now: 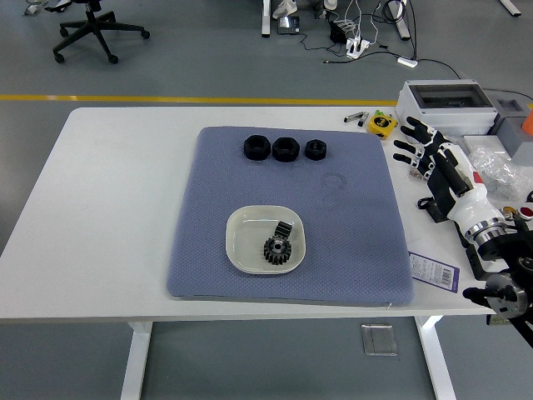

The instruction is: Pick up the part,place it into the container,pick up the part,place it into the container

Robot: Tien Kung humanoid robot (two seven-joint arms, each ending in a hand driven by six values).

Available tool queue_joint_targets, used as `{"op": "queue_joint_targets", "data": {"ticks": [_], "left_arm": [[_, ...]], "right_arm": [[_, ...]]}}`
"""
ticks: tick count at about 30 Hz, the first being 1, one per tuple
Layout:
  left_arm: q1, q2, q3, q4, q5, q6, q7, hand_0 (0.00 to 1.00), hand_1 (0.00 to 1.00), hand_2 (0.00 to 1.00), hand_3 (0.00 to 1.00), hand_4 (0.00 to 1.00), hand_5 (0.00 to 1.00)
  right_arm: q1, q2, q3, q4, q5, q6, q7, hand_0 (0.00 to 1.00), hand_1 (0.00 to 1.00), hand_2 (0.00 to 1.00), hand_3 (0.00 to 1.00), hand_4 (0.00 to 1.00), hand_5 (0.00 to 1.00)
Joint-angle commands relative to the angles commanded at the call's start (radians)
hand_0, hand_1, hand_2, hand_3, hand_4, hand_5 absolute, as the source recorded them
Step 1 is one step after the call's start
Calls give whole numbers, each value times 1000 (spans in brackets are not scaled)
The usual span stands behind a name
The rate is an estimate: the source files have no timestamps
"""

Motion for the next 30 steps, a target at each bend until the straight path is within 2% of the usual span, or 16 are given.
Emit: {"op": "queue_joint_targets", "data": {"ticks": [3,5,6,10,12,15,23,24,29,30], "left_arm": [[-2,0,6,0,-6,-1,-2,820,787,815,571,488,720],[-4,0,11,0,-14,-1,-4,820,787,815,571,488,720],[-4,0,12,0,-17,0,-5,819,785,814,568,485,725],[-6,0,15,0,-20,0,-5,819,785,814,568,485,725],[-7,0,16,0,-18,-1,-5,818,783,812,567,482,730],[-10,0,18,0,-19,-2,-5,818,783,812,567,482,730],[-15,0,26,0,-34,-1,-8,817,782,811,565,478,727],[-16,0,27,0,-35,-2,-8,816,781,810,564,474,728],[-20,0,33,0,-41,-3,-10,816,781,810,564,474,728],[-21,0,34,0,-43,-2,-10,816,778,809,563,473,730]], "right_arm": [[-43,6,48,34,91,16,-15,839,832,886,955,998,911],[-68,10,76,59,77,31,-30,839,832,886,955,998,911],[-77,12,87,71,62,38,-39,902,860,903,964,998,971],[-94,15,105,98,29,54,-56,902,860,903,964,998,971],[-96,16,106,100,22,59,-58,939,876,915,966,998,969],[-98,18,107,96,16,61,-60,939,876,915,966,998,969],[-101,24,112,86,24,50,-47,970,889,921,968,998,949],[-101,24,113,85,29,50,-46,998,896,924,969,998,956],[-94,22,113,90,69,-2,-20,998,896,924,969,998,956],[-93,21,116,91,78,-13,-7,695,619,671,838,998,910]]}}
